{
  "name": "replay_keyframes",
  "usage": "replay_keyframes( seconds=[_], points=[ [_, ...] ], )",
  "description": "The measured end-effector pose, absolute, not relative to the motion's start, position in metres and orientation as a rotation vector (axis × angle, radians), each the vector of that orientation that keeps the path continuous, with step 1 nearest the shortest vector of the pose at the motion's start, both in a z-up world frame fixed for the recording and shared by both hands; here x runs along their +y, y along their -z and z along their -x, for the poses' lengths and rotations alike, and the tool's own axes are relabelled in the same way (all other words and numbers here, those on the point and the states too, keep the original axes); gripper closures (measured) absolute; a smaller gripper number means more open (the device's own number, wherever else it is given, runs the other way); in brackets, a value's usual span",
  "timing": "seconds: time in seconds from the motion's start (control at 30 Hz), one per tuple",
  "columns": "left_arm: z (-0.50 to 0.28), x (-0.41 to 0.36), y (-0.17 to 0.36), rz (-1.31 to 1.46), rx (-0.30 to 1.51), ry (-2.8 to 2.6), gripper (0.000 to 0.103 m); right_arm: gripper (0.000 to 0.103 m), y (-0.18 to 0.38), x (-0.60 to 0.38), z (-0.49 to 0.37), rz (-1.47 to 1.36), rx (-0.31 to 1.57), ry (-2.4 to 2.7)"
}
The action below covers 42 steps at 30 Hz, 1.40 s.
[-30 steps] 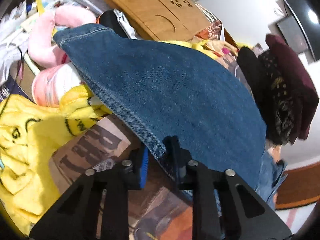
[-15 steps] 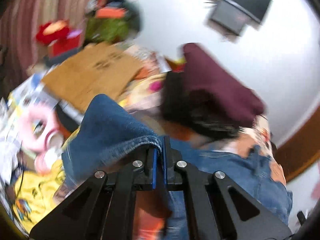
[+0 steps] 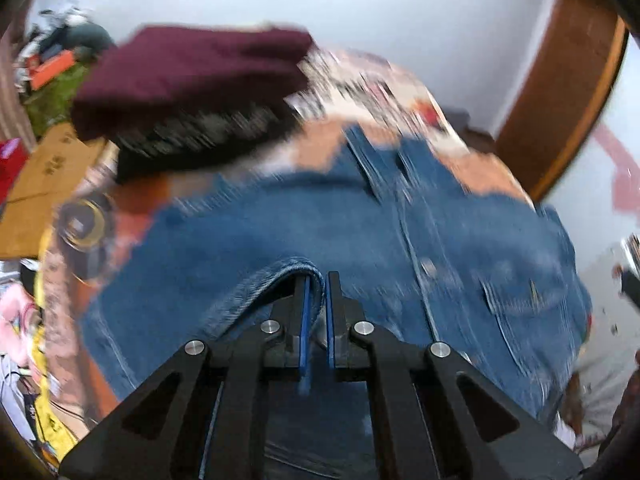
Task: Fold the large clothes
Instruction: 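Fold the held sleeve across the jacket front with the left gripper, release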
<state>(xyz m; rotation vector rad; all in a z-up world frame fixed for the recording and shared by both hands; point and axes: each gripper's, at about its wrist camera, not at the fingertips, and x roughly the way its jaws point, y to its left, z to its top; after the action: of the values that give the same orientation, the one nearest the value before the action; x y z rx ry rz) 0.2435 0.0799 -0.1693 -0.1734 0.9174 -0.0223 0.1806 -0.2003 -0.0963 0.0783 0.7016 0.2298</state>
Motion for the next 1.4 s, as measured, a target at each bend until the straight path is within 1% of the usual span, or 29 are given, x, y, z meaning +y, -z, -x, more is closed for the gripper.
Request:
replay_keyframes(
  seconds=[0.1, 0.17, 0.2, 0.3, 0.37, 0.4, 0.47, 0.53, 0.7, 0.83, 0.93, 1.07, 1.13, 1.23, 1.3, 1.33, 1.37, 1.4],
  points=[
    [-0.238, 0.064, 0.183, 0.142, 0.978, 0.042, 0.077, 0.0, 0.098, -0.198, -0.177, -0.045, 0.694, -0.226],
    [-0.231, 0.058, 0.185, 0.146, 0.987, 0.05, 0.049, 0.0, 0.099, -0.196, -0.174, -0.031, 0.691, -0.229],
    [-0.225, 0.058, 0.183, 0.157, 0.979, 0.05, 0.046, 0.0, 0.099, -0.195, -0.174, -0.024, 0.69, -0.232],
    [-0.213, 0.071, 0.174, 0.207, 0.96, 0.035, 0.042, 0.0, 0.099, -0.192, -0.17, -0.005, 0.685, -0.239],
    [-0.203, 0.088, 0.163, 0.253, 0.935, -0.004, 0.035, 0.0, 0.1, -0.189, -0.17, 0.008, 0.68, -0.238],
    [-0.197, 0.099, 0.158, 0.283, 0.913, -0.031, 0.034, 0.0, 0.1, -0.188, -0.169, 0.012, 0.678, -0.239],
    [-0.183, 0.126, 0.149, 0.362, 0.863, -0.103, 0.024, 0.0, 0.1, -0.185, -0.17, 0.016, 0.675, -0.246],
    [-0.173, 0.153, 0.146, 0.441, 0.821, -0.166, 0.017, 0.0, 0.1, -0.181, -0.171, 0.016, 0.674, -0.255],
    [-0.156, 0.216, 0.173, 0.623, 0.844, -0.286, 0.017, 0.0, 0.103, -0.17, -0.17, 0.025, 0.681, -0.276],
    [-0.149, 0.249, 0.221, 0.829, 0.923, -0.284, 0.017, 0.0, 0.106, -0.161, -0.169, 0.062, 0.68, -0.282],
    [-0.146, 0.258, 0.256, 0.966, 0.973, -0.257, 0.017, 0.0, 0.108, -0.156, -0.17, 0.09, 0.682, -0.273],
    [-0.146, 0.26, 0.286, 1.097, 0.992, -0.22, 0.019, 0.0, 0.112, -0.154, -0.171, 0.101, 0.693, -0.27],
    [-0.148, 0.262, 0.292, 1.13, 0.974, -0.218, 0.02, 0.0, 0.114, -0.154, -0.172, 0.104, 0.7, -0.268],
    [-0.155, 0.262, 0.288, 1.105, 0.958, -0.236, 0.021, 0.0, 0.116, -0.155, -0.173, 0.107, 0.707, -0.263],
    [-0.163, 0.26, 0.284, 1.061, 0.957, -0.24, 0.03, 0.0, 0.116, -0.156, -0.174, 0.107, 0.71, -0.261],
    [-0.167, 0.257, 0.281, 1.034, 0.965, -0.244, 0.039, 0.0, 0.116, -0.157, -0.175, 0.106, 0.711, -0.26],
    [-0.172, 0.254, 0.277, 0.994, 0.97, -0.25, 0.053, 0.0, 0.116, -0.158, -0.175, 0.106, 0.71, -0.259],
    [-0.176, 0.253, 0.275, 0.961, 0.976, -0.253, 0.064, 0.0, 0.116, -0.159, -0.175, 0.106, 0.708, -0.258]
  ],
)
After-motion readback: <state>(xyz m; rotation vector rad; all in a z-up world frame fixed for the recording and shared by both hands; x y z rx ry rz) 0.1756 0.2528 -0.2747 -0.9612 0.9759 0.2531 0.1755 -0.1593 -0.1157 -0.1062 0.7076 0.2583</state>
